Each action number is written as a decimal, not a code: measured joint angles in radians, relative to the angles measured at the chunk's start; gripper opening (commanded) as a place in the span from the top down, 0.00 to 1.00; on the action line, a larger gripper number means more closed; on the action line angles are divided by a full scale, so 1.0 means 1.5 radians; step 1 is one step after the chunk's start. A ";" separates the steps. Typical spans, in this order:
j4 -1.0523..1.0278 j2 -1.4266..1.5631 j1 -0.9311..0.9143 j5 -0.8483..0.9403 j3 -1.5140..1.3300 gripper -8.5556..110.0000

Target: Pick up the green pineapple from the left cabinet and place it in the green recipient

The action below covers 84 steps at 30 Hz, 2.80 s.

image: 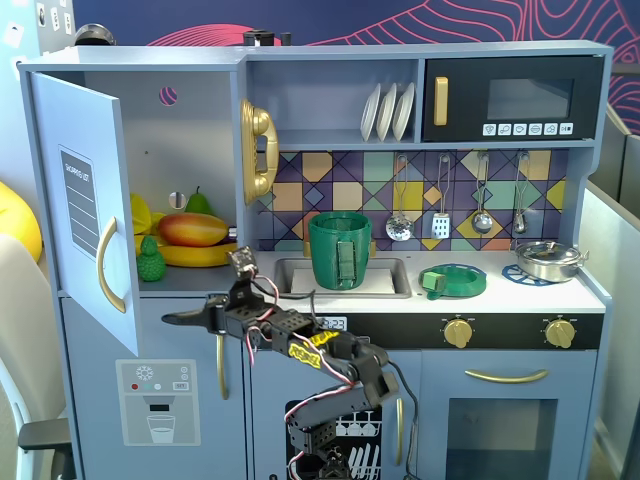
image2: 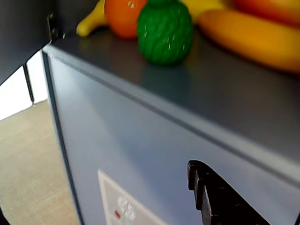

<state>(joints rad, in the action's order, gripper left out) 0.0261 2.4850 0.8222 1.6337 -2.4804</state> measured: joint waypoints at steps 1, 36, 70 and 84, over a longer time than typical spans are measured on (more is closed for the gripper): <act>0.002 -0.018 -0.002 0.006 0.015 0.49; 0.080 -0.540 -0.048 0.084 0.495 0.48; 0.090 -0.840 -0.035 0.046 0.828 0.49; 0.089 -0.872 -0.015 0.098 0.864 0.93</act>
<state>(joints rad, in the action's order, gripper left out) 0.1595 1.1766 0.7992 1.7810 -1.1842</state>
